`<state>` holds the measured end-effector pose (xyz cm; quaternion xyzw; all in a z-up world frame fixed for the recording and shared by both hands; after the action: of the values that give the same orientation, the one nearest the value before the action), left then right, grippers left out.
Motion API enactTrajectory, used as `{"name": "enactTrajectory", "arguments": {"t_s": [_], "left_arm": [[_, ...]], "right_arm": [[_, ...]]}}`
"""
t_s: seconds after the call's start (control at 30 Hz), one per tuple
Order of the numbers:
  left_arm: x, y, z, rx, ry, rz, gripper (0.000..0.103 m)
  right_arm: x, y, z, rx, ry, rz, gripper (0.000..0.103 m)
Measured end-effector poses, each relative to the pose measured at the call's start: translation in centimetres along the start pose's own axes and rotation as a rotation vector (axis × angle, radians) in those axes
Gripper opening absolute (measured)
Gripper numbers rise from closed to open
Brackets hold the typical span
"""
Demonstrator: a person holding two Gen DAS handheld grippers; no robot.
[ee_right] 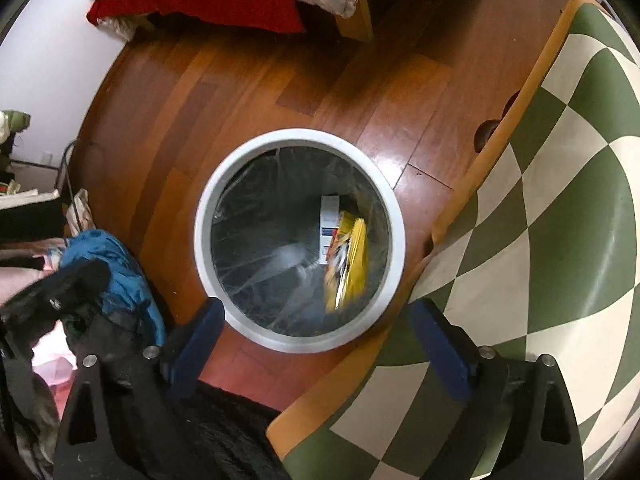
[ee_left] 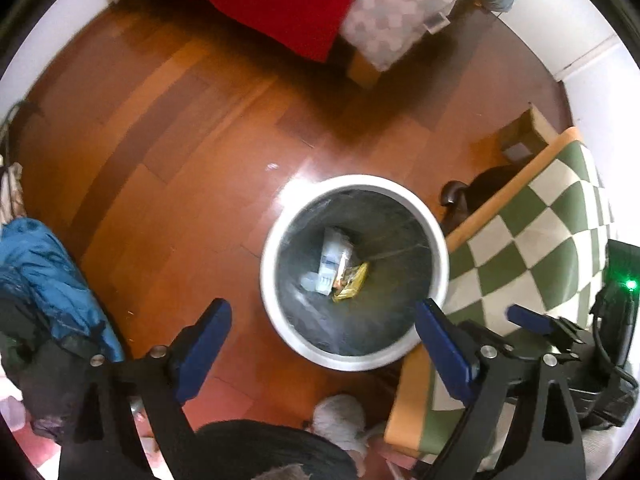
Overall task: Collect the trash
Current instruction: 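Drop the lid into the bin from the left tool while the right drops the bag, then move both open tools from the bin back over the table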
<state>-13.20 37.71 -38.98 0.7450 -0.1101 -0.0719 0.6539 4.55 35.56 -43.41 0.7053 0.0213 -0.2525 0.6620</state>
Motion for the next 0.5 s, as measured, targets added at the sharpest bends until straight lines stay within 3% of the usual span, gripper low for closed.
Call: {"name": "enactTrajectory", "arguments": {"t_s": [0.2, 0.33, 0.5], "left_arm": [[-0.2, 1.3, 0.5, 0.072, -0.043, -0.137, 0.094], [-0.3, 2.4, 0.9, 0.110, -0.052, -0.184, 0.094], [-0.1, 4.2, 1.7, 0.154, -0.055, -0.214, 0.094]], "right_arm": [[-0.6, -0.3, 0.7, -0.020, 0.032, 0.060, 0.102], [-0.8, 0.8, 1.4, -0.011, 0.060, 0.133, 0.102], [-0.9, 2.3, 2.2, 0.014, 0.044, 0.161, 0.102]]}}
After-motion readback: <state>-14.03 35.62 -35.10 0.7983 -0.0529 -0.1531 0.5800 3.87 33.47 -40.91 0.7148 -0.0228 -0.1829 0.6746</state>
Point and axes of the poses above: each gripper's, at about its wrist camera, not at the fingertips, and y roughly against the way its jaws point, x to its right, z to its underside, the point moved 4 cm from there along -y, roughly the way its jaws point, and after that the axes turned 8 degrees about -z, right-handed, at the moved point
